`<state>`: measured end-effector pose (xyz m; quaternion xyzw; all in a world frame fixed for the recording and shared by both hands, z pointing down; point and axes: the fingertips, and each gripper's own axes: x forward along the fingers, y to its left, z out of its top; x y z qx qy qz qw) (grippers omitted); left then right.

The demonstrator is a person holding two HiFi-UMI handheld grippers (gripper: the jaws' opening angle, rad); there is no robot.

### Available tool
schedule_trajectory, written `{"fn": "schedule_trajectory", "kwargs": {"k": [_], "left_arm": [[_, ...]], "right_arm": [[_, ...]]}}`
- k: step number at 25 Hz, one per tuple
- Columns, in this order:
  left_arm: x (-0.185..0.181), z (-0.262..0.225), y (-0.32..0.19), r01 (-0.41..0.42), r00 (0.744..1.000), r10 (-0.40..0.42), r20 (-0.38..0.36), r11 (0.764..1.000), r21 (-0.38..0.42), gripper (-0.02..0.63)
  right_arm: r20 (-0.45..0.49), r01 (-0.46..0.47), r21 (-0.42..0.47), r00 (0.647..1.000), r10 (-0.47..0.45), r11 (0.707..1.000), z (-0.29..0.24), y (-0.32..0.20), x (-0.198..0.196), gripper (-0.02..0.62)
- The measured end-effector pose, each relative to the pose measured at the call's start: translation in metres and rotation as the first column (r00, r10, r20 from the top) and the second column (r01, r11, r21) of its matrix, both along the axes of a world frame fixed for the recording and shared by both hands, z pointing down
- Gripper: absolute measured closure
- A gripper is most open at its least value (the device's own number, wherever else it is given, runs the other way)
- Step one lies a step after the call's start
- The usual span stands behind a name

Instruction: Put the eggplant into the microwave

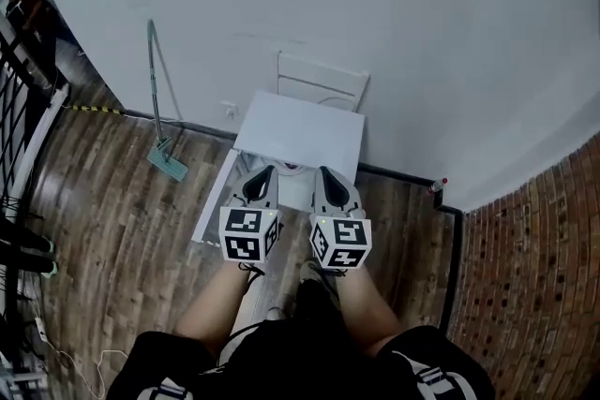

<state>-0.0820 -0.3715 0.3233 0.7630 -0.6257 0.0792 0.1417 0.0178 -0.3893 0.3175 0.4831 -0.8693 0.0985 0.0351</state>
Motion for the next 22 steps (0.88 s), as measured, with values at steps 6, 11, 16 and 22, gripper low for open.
{"fn": "schedule_trajectory", "kwargs": {"k": [6, 11, 16, 22], "left_arm": [[0.009, -0.049, 0.023, -0.008, 1.000, 0.006, 0.030, 0.999, 0.054, 0.606], [0.005, -0.073, 0.025, 0.000, 0.999, -0.005, 0.053, 0.995, 0.101, 0.606], [0.007, -0.085, 0.017, -0.010, 0.999, 0.004, 0.046, 0.992, 0.124, 0.606], [0.007, -0.083, 0.001, -0.002, 0.999, -0.004, 0.052, 0.993, 0.119, 0.606]], "right_arm": [[0.010, -0.004, 0.062, 1.000, 0.004, 0.998, -0.055, 0.020, 0.008, 0.592], [0.054, 0.027, 0.079, 0.998, -0.031, 0.997, -0.079, 0.024, 0.007, 0.592], [0.082, 0.041, 0.071, 0.996, -0.047, 0.997, -0.084, 0.019, 0.009, 0.592], [0.066, 0.031, 0.094, 0.997, -0.037, 0.995, -0.086, 0.006, 0.013, 0.592]]}}
